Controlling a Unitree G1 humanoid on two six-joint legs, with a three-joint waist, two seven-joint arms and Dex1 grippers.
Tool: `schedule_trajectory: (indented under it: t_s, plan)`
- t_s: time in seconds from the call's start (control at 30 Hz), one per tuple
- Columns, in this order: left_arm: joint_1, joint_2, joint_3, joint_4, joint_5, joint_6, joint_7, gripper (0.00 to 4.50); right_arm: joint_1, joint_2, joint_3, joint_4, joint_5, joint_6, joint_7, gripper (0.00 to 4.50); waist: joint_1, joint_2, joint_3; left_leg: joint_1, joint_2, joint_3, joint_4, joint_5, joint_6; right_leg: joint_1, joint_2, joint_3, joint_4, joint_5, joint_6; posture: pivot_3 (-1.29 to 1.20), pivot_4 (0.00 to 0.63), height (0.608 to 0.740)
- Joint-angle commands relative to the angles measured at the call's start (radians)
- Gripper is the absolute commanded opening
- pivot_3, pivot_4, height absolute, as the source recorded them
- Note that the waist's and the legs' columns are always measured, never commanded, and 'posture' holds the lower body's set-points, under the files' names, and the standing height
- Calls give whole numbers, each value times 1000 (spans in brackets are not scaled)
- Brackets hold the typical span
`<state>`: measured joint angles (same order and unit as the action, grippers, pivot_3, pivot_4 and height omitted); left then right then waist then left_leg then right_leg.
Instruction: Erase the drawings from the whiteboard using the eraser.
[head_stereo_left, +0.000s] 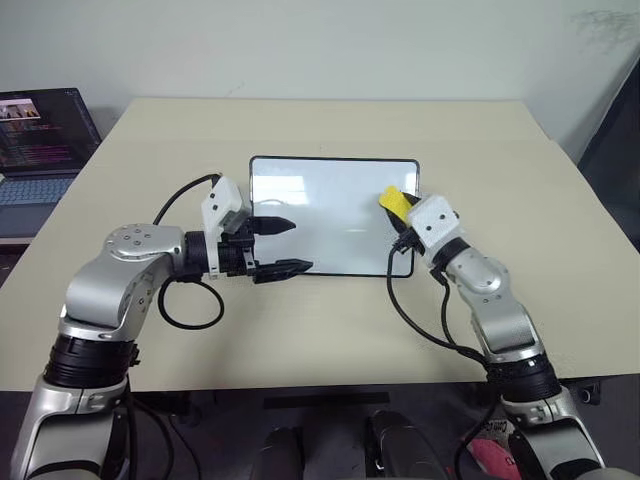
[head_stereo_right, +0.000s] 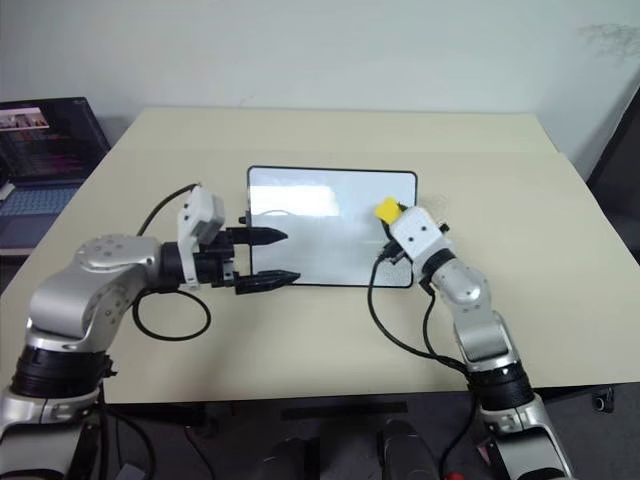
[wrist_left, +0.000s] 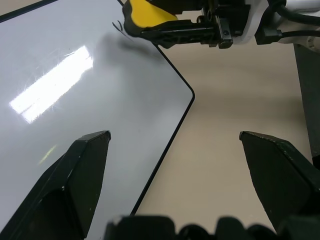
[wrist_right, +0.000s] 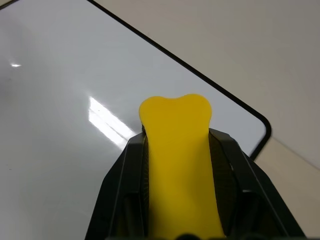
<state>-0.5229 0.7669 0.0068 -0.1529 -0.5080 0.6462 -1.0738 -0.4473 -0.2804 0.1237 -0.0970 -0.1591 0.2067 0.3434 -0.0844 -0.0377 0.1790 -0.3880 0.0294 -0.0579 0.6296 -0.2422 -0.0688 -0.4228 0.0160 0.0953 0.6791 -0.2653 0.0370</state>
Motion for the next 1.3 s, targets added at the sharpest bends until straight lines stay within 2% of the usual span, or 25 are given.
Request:
schedule_trajectory:
  t_s: [0.03,0.2,0.57,0.8,1.0,1.1,1.2,1.3]
  plan:
    - [-25,-14,5,-26,-12,-6,8,4500,-11,9,-58,-37,25,18,-39,1299,0,0,0,0,0,0,0,0,0,0,0,0,0,0,0,0,150,740]
    - [-39,-41,-19,-38,-10,-3,5,4500,-93,14,-84,66,35,30,-74,1299,0,0,0,1,0,0,0,0,0,0,0,0,0,0,0,0,150,740]
    - [-32,-32,-21,-32,-5,-12,-9,4500,-252,49,-63,274,23,-5,-124,1299,-2,0,0,1,0,1,0,0,0,1,0,0,0,2,-4,0,150,740]
    - [-20,-21,-14,-34,-5,-15,-12,4500,-199,67,-30,317,16,93,-112,1299,-2,0,0,4,0,1,0,0,0,3,0,1,1,2,-4,0,150,740]
    - [-17,-16,-13,-32,-7,-18,-15,4500,-110,64,27,246,11,213,-60,1296,-3,-1,-1,9,0,1,1,0,0,8,0,1,1,0,0,0,150,740]
    - [-17,-14,-14,-30,-7,-18,-17,4500,-71,41,101,203,-14,277,-2,1289,-4,-2,-1,16,0,1,1,0,0,14,0,1,1,-1,1,0,150,740]
    - [-16,-14,-15,-30,-8,-18,-18,4500,-59,38,129,169,-14,317,18,1288,-5,-3,-3,24,0,2,0,0,0,20,0,3,1,-1,0,0,150,740]
    - [-14,-13,-16,-29,-7,-18,-19,4500,-76,43,126,129,-7,322,21,1287,-6,-3,-3,24,0,3,1,1,1,19,1,4,1,-1,-3,0,150,740]
